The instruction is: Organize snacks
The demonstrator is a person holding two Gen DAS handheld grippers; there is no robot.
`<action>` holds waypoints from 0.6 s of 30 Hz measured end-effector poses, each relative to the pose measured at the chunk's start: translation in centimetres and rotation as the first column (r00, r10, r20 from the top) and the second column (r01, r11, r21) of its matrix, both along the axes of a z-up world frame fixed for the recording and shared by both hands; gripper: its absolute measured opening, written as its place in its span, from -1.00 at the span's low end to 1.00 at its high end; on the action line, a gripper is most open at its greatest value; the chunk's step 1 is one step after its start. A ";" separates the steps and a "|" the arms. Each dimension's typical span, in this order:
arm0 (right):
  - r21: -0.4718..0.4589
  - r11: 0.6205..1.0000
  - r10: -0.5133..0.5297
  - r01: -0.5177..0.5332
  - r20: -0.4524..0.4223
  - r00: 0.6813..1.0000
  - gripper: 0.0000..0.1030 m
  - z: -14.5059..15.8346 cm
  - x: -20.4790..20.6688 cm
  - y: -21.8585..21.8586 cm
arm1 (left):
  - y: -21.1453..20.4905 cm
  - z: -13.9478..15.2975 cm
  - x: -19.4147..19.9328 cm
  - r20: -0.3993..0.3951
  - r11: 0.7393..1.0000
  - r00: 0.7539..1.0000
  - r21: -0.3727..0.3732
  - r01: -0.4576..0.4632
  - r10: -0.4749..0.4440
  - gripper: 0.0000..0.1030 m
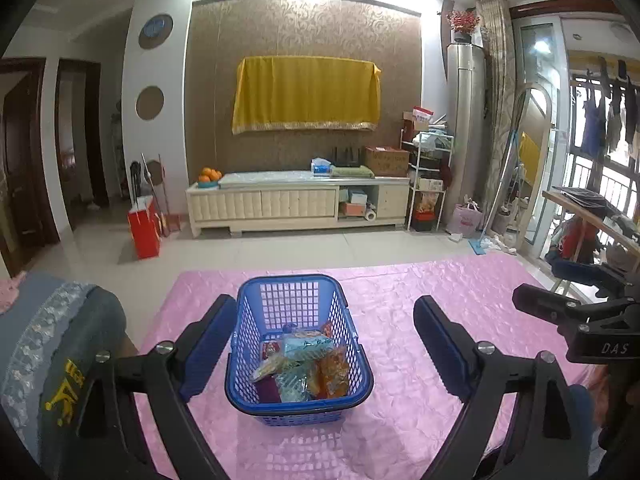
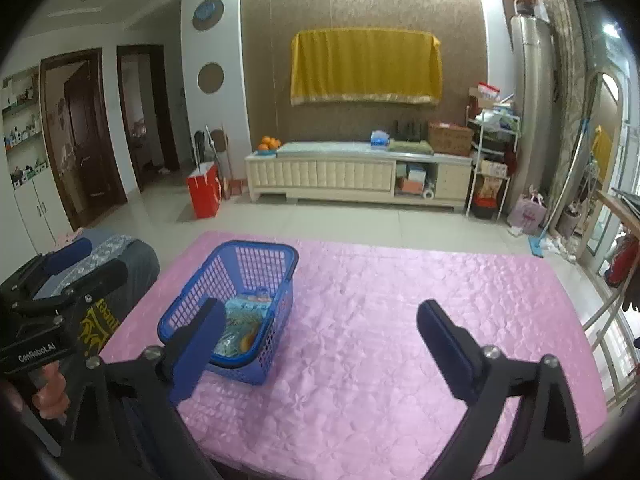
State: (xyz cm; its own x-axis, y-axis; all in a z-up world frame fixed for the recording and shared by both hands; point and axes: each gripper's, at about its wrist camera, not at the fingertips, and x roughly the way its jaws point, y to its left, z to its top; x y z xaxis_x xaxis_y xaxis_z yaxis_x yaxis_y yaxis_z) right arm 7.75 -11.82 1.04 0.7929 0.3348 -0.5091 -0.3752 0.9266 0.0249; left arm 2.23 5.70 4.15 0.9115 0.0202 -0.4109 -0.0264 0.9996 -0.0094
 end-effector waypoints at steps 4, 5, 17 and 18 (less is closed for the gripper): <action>-0.020 1.000 -0.021 0.022 0.033 0.999 1.00 -0.2 -1.5 0.0 | -1.1 0.4 -1.0 0.021 0.999 1.000 0.037 0.014 -0.015 1.00; -0.023 0.999 -0.023 0.024 0.037 0.999 1.00 -0.3 -1.8 0.0 | -1.5 0.4 -1.2 0.019 0.999 1.000 0.051 0.019 -0.020 1.00; 0.007 1.000 -0.013 0.013 0.007 1.000 1.00 -0.9 -4.1 -0.6 | -3.4 -0.7 -3.2 -0.013 0.997 0.999 0.061 0.049 -0.049 1.00; 0.010 1.000 -0.012 0.012 0.007 1.000 1.00 -0.8 -4.1 -0.7 | -3.3 -0.7 -3.3 -0.015 0.997 0.999 0.060 0.051 -0.050 1.00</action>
State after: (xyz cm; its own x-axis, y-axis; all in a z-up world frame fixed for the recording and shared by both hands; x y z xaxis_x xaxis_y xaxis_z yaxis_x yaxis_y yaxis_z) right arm 3.60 -12.55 0.24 0.8003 0.3308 -0.5000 -0.3647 0.9306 0.0320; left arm -1.08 2.35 3.42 0.9063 -0.0004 -0.4226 0.0242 0.9984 0.0510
